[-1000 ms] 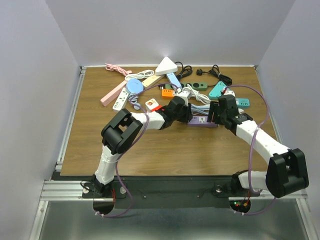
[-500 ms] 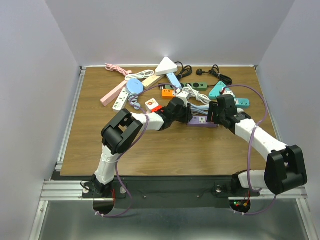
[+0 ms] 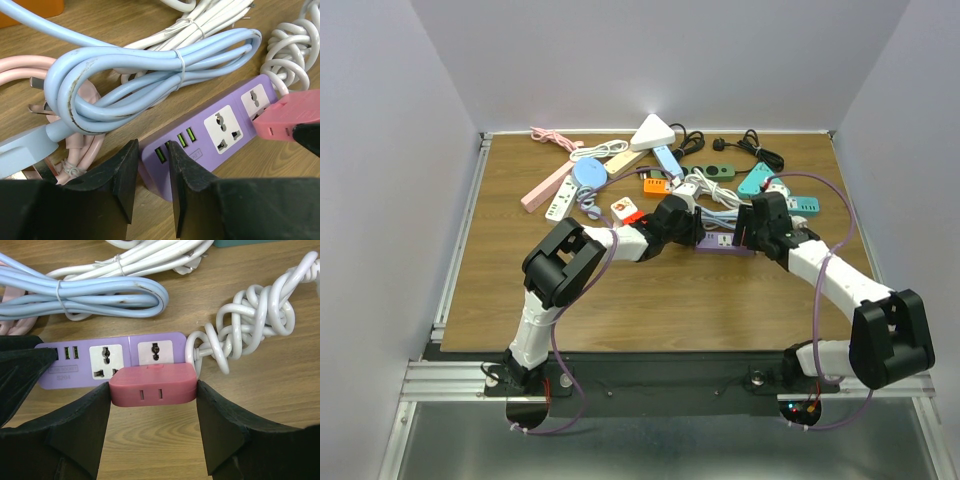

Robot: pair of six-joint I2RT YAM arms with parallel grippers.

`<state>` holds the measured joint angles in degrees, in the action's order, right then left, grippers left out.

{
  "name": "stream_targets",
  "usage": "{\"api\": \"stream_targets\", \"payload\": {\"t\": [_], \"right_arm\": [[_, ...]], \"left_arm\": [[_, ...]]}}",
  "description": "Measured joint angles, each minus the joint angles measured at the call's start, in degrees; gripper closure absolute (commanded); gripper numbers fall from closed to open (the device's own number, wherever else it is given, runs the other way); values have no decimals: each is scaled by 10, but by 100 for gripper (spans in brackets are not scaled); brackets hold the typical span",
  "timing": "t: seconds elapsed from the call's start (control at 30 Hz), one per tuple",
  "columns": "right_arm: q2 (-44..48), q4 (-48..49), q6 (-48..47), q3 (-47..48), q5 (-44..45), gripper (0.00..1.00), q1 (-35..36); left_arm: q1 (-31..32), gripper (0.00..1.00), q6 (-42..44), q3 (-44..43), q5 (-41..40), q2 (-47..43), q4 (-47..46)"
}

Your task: Insert the plug

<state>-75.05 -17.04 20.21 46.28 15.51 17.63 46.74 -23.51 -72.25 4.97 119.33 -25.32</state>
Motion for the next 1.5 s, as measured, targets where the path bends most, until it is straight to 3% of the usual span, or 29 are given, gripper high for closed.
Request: {"api": "stream_targets", "payload": {"t": [0.7,0.8,0.83,0.9,0.93,0.97,1.0,1.03,1.1,1.27,1.4,1.5], "right_arm": [[-1,60,17,-36,10,99,12],[0,52,17,-31,10,79,12],[0,41,18,-27,9,62,12],[0,24,20,-19,9,38,12],[0,12,21,-13,8,38,12],[1,-2,21,-5,8,28,12],[1,-21,22,6,8,24,11],[2,-35,21,15,8,12,11],[8,-65,23,38,8,2,10],[47,-100,21,125,15,0,12],[68,-106,16,171,24,0,12],[71,-111,16,177,27,0,12]], "left_arm": [[-3,63,-6,0,9,0,-1],[-3,63,-6,0,9,0,-1],[-3,62,-6,0,9,0,-1],[-3,62,-6,0,9,0,-1],[-3,62,-6,0,10,0,-1],[-3,62,-6,0,13,0,-1],[-3,62,-6,0,16,0,0],[-3,62,-6,0,18,0,0],[-2,62,-6,0,21,0,0],[-1,58,-5,0,21,0,2],[-1,32,0,0,18,-8,25],[0,22,6,4,16,-29,56]]}}
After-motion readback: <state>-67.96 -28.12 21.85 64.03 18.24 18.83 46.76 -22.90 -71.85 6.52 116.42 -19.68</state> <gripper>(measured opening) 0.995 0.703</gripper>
